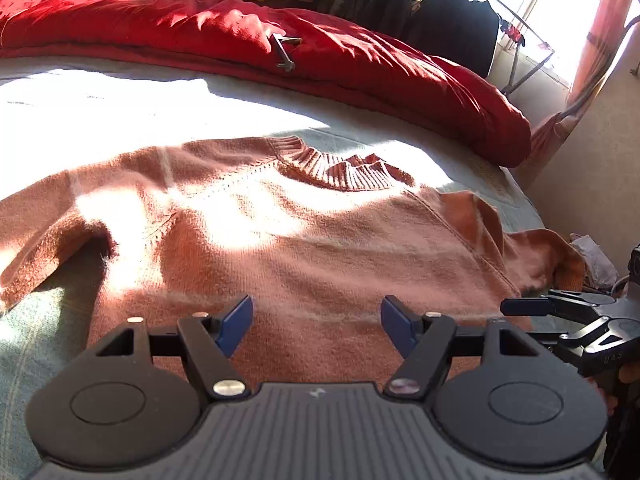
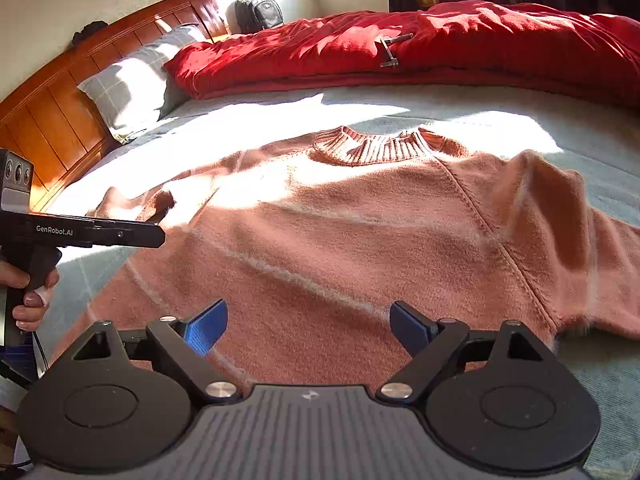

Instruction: Fold clothes

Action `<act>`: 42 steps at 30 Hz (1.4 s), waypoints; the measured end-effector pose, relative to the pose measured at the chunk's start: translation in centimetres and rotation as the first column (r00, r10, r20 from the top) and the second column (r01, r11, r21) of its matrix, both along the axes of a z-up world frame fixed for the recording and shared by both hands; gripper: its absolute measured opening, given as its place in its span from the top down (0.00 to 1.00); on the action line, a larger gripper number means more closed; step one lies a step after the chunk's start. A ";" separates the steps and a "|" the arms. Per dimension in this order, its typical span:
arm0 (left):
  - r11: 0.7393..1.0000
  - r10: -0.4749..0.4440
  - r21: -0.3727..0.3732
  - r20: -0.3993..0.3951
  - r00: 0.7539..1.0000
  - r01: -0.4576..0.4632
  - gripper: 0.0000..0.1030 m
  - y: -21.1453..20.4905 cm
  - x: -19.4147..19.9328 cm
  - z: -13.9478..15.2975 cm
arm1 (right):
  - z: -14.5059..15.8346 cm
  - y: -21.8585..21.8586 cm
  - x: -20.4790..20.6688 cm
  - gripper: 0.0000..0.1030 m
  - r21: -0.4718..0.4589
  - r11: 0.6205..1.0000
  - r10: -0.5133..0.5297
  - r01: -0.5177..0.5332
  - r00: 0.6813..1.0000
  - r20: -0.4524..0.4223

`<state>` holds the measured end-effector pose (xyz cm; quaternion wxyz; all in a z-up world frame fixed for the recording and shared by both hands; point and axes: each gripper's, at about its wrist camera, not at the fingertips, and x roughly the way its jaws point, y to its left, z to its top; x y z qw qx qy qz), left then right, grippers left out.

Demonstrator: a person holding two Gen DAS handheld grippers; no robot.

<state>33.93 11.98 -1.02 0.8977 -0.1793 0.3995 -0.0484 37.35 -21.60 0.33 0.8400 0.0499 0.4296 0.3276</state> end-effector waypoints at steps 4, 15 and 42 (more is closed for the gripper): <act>0.995 0.094 0.038 -0.066 0.993 -0.092 0.32 1.2 1.9 -3.4 | -3.1 -0.1 2.7 0.12 -0.036 0.999 -0.041 0.039 0.998 -0.044; 0.998 0.061 -0.021 0.017 0.998 -0.061 0.26 4.4 -1.2 -1.2 | -0.4 -0.7 4.5 0.10 -0.038 0.988 -0.147 0.148 0.988 0.037; 0.999 0.027 0.026 0.034 0.999 -0.028 0.27 2.3 6.5 -4.5 | -5.0 3.0 4.2 0.00 -0.276 0.942 -0.172 0.191 0.981 0.094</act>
